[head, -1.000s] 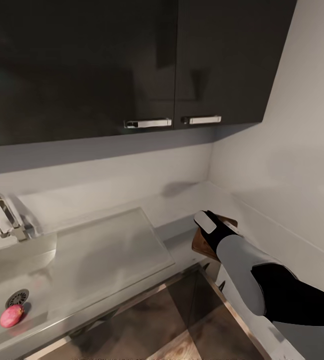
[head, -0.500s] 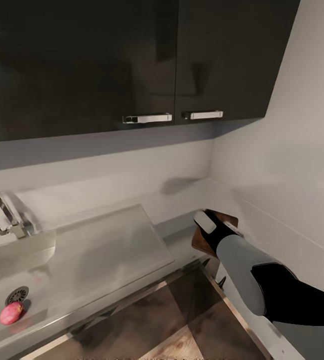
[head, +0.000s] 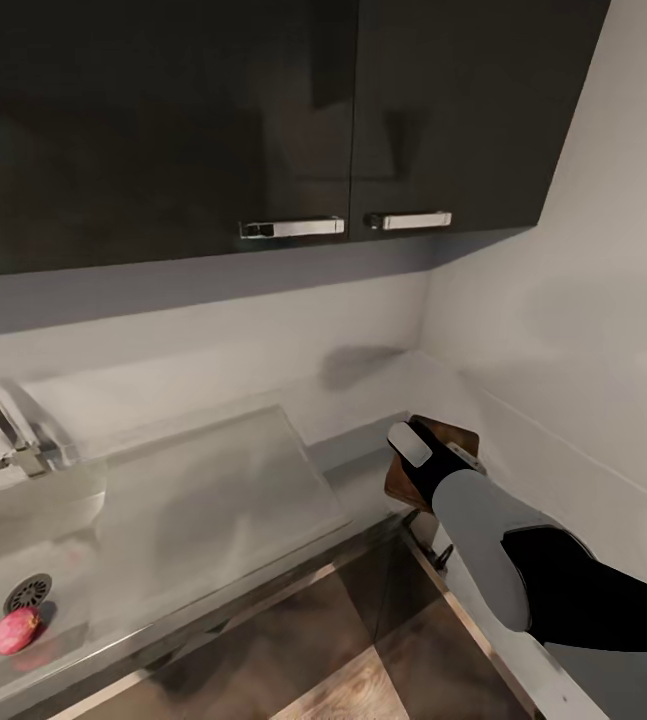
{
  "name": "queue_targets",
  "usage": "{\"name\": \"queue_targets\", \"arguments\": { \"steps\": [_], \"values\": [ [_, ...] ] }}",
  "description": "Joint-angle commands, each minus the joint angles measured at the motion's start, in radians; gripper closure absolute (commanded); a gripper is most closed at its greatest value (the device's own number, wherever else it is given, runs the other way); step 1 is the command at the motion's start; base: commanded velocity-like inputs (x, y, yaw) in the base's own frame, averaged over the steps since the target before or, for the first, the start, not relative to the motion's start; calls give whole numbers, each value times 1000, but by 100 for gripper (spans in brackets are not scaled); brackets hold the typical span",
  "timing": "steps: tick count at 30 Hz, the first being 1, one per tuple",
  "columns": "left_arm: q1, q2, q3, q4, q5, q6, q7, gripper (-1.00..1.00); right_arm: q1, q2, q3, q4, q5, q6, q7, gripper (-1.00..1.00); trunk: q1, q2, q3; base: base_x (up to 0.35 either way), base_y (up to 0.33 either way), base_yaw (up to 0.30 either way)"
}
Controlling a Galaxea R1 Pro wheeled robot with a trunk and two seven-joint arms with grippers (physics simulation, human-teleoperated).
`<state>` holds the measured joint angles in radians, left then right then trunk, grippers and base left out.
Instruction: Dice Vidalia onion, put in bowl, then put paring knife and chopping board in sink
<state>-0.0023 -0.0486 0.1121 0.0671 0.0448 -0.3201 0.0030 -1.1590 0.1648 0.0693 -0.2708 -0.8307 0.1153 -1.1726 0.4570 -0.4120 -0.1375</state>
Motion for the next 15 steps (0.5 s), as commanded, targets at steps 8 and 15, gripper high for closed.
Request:
{"name": "queue_targets", "arguments": {
  "steps": [8,15],
  "values": [
    [-1,-1,3,2,4,-5,-1,-100,-1,-1,7,-2,-5,11,-5,-100,1,-2,-15,90,0,0],
    [-1,-1,3,2,4,-5,-1,-100,-1,-1,7,-2,-5,11,-5,-100,1,-2,-26,19,0,0]
  ]
}}
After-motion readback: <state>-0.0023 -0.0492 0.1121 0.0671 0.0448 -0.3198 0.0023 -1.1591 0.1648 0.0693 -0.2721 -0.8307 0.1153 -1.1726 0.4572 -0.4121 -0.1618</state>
